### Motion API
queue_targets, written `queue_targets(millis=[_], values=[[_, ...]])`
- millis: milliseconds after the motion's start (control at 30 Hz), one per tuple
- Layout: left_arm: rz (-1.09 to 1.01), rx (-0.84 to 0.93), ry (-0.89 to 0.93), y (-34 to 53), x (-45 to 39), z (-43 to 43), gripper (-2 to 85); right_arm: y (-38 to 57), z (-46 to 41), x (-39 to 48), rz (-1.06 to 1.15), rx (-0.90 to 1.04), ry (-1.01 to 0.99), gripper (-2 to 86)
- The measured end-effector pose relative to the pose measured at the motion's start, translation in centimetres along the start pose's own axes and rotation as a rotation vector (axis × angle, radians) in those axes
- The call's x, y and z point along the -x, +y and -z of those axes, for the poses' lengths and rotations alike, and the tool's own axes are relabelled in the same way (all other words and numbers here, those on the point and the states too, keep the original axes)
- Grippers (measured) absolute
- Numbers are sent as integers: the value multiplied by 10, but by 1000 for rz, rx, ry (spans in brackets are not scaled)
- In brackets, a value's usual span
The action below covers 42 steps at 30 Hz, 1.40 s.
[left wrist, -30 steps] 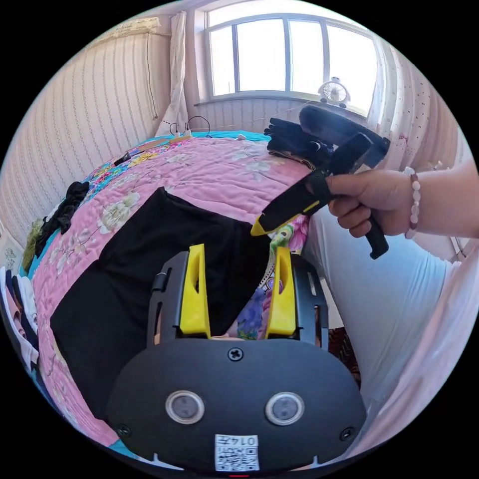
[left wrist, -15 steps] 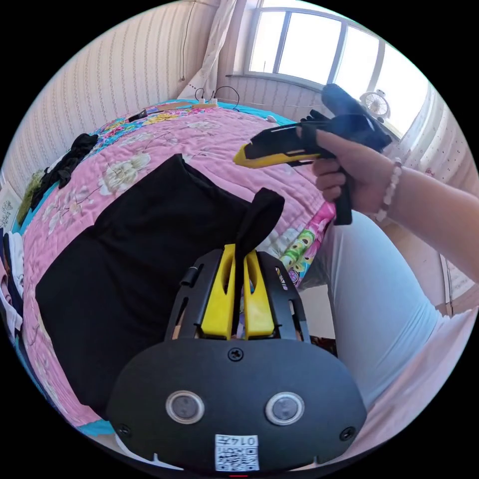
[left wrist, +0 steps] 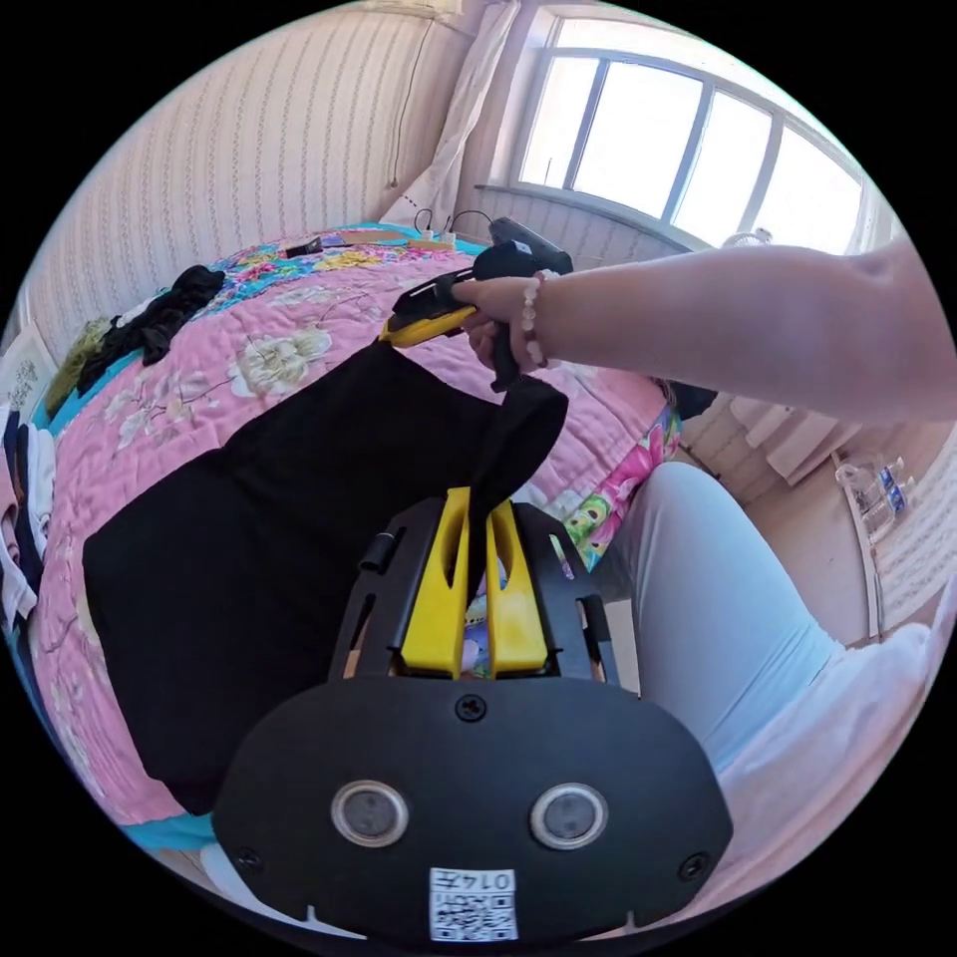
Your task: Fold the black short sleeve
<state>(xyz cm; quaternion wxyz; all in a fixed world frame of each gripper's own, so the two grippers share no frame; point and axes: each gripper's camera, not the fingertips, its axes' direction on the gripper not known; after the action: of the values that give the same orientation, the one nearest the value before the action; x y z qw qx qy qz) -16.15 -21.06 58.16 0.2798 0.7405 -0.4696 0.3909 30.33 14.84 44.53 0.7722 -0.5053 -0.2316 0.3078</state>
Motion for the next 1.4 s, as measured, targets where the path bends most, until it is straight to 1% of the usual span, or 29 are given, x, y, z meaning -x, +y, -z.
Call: queue_targets(millis=[133, 233, 367, 533, 633, 700, 800, 867, 933, 1033, 1067, 1100, 1167, 1200, 1233, 1300, 1367, 1400], values=[[98, -96, 16, 14, 24, 32, -6, -5, 1, 38, 129, 29, -21, 12], [196, -179, 19, 31, 47, 64, -6, -8, -13, 84, 232, 60, -58, 10], [358, -248, -63, 63, 79, 105, -5, -8, -62, 169, 382, 138, -83, 9], [513, -288, -203, 103, 108, 143, -2, 7, -145, 263, 470, 247, -100, 12], [585, -206, -259, 122, 125, 152, 17, 27, -203, 304, 526, 323, -17, 15], [649, -104, -254, 134, 137, 156, 50, 45, -238, 323, 567, 381, 81, 19], [718, -48, -211, 145, 147, 165, 62, 61, -248, 342, 622, 371, 93, 30], [749, -38, -175, 147, 152, 174, 62, 68, -246, 351, 661, 357, 86, 40], [778, -41, -167, 147, 155, 184, 60, 76, -249, 360, 722, 375, 130, 60], [790, -67, -231, 146, 158, 193, 62, 98, -262, 376, 902, 385, 266, 113], [803, -80, -263, 145, 161, 192, 73, 110, -271, 382, 977, 411, 317, 127], [813, -105, -243, 143, 164, 190, 83, 121, -282, 387, 1038, 454, 354, 134], [798, -113, -240, 135, 167, 180, 98, 136, -298, 394, 1100, 516, 400, 136], [785, -81, -267, 128, 168, 168, 108, 144, -308, 398, 1126, 542, 434, 127], [789, -56, -272, 126, 169, 161, 109, 147, -311, 400, 1128, 556, 442, 123], [833, 65, -245, 118, 175, 135, 109, 158, -321, 404, 1099, 659, 435, 100], [863, 82, -196, 112, 175, 125, 99, 164, -315, 408, 1081, 664, 430, 80], [838, 94, -218, 107, 171, 120, 85, 167, -308, 410, 1073, 665, 421, 60]])
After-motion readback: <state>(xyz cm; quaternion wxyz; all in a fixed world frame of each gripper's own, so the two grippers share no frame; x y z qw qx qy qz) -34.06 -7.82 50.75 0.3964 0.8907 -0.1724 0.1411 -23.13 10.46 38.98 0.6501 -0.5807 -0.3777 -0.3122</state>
